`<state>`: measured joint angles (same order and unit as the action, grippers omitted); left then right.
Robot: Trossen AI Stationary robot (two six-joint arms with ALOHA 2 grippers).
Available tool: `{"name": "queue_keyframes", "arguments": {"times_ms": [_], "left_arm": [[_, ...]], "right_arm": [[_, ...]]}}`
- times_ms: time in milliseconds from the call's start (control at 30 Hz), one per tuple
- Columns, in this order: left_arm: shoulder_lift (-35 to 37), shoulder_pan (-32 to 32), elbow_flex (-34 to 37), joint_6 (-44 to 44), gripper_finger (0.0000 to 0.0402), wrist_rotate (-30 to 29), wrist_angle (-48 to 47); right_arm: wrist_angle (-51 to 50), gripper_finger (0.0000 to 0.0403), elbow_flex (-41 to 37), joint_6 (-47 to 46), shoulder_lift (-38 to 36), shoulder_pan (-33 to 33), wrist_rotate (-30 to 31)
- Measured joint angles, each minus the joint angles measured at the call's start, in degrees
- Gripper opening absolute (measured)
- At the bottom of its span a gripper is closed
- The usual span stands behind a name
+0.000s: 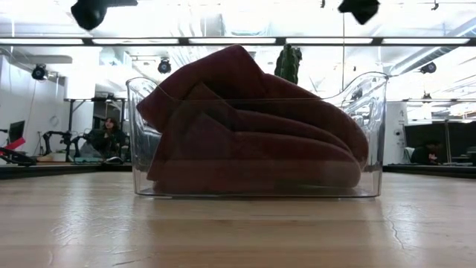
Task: Pick & Place hat
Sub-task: Return to Home Position
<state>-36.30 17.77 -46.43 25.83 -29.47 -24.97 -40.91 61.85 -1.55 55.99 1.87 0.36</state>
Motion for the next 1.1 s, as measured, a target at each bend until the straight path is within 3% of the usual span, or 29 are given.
{"name": "queue_keyframes", "arguments": {"times_ms": [233,433,767,900,1100], "left_arm": [[6.8,0.1,10.3,-3.0,0.014,0.1,9.0],[13.5,0.1,18.2,-2.9,0.014,0.0,11.3],[20.5,0.1,28.0,10.0,0.014,-0.2,11.5],[21.1,0.1,30.2,-1.8,0.014,1.7,16.0],[22.9,0.1,34.3,-12.7,0.014,11.0,27.0]], "right_arm": [[2.7,0.0079,-11.8,-3.9,-17.5,0.0,0.0],[2.6,0.0072,-18.2,-8.5,-29.9,0.0,0.1],[2.7,0.0085,-24.2,-11.1,-43.7,0.0,-0.3],[3.0,0.0089,-25.9,-8.1,-46.8,0.0,-2.9],[3.9,0.008,-25.8,-6.7,-50.4,0.0,-7.9]]}}
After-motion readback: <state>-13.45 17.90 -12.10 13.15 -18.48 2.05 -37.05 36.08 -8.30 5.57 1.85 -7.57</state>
